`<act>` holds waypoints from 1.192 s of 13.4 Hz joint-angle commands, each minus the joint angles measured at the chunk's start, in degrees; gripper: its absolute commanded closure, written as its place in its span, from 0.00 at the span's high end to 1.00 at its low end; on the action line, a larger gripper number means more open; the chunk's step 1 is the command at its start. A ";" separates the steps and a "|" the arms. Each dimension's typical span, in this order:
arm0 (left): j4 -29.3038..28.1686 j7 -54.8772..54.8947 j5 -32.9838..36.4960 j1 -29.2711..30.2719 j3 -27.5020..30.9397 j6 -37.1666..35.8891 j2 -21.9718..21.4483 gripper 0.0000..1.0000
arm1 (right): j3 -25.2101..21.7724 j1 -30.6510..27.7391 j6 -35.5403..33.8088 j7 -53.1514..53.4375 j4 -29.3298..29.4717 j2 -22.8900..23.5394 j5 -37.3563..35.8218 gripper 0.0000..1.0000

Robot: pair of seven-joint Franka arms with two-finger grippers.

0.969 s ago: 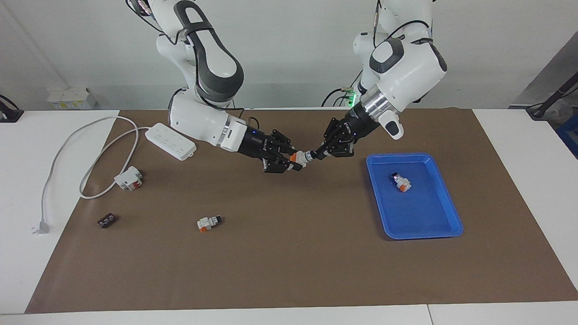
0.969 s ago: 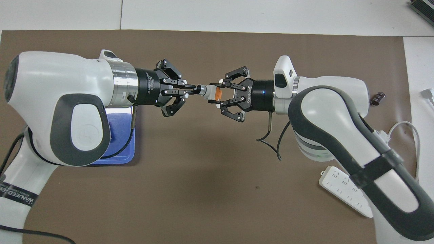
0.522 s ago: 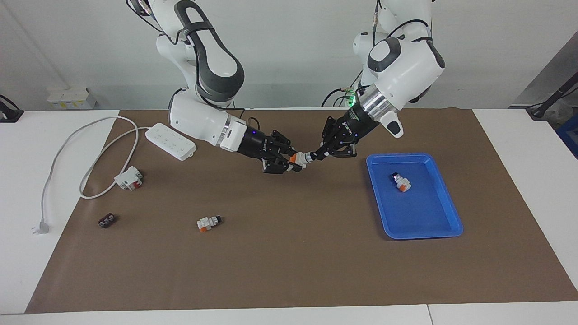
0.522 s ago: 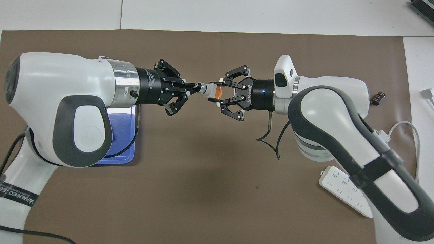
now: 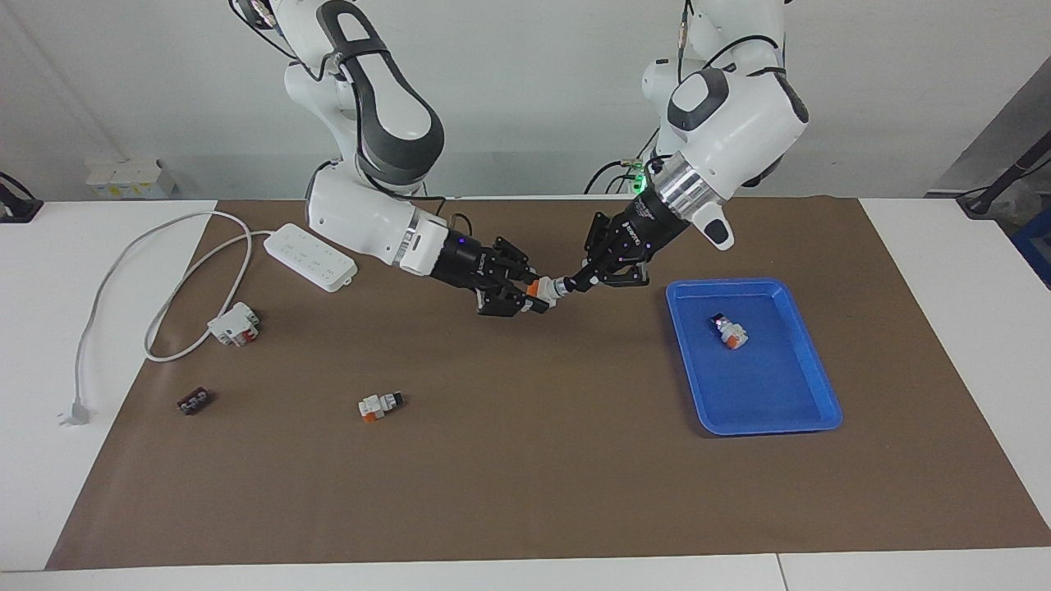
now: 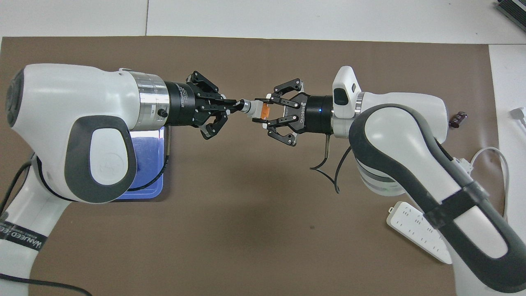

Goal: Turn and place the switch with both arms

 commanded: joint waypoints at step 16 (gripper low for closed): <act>0.69 1.64 14.78 -1.81 0.58 3.64 0.83 0.00 | 0.30 0.03 1.01 -0.64 -2.55 -3.19 0.88 1.00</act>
